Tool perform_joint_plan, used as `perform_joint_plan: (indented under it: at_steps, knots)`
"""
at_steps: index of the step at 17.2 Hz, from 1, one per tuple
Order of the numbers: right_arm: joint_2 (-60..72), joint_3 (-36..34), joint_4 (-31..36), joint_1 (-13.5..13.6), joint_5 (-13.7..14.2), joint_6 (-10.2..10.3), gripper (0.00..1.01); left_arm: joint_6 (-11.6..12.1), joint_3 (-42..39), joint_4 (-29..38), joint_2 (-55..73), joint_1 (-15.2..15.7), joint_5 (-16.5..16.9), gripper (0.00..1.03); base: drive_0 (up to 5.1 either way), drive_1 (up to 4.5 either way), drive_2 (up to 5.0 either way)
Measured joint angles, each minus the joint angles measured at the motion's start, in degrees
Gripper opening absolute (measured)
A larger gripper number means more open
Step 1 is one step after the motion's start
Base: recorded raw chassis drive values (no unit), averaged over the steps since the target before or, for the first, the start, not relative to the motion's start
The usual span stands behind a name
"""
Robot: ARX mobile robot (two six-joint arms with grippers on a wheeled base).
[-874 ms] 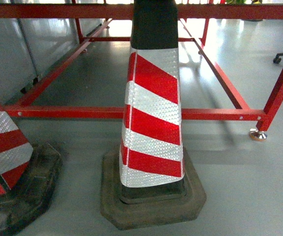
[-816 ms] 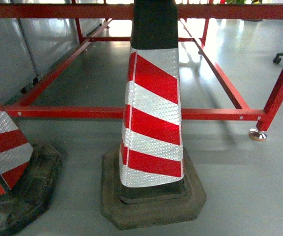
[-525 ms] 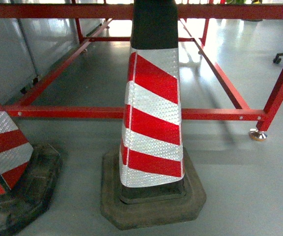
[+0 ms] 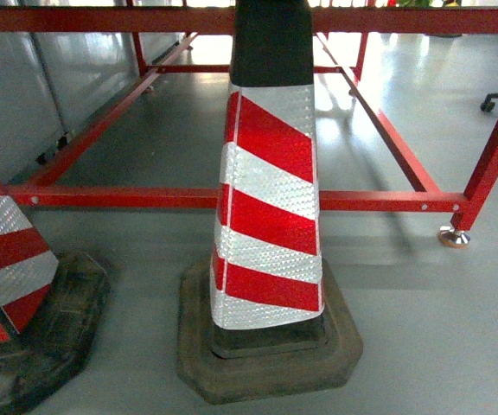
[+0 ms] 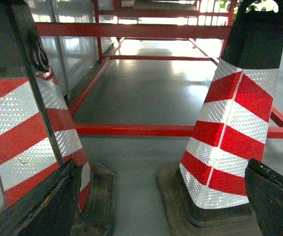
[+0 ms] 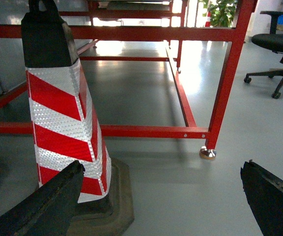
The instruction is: Place box next to blue box on left shelf
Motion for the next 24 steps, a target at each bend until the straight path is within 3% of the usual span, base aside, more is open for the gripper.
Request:
perform_joint_plan:
  at_steps: [24]
  knots:
    - [0.0, 0.0, 0.0, 0.0, 0.0, -0.2, 0.98, 0.0, 0.0, 0.0, 0.0, 0.0, 0.0, 0.98, 0.0, 0.0, 0.0]
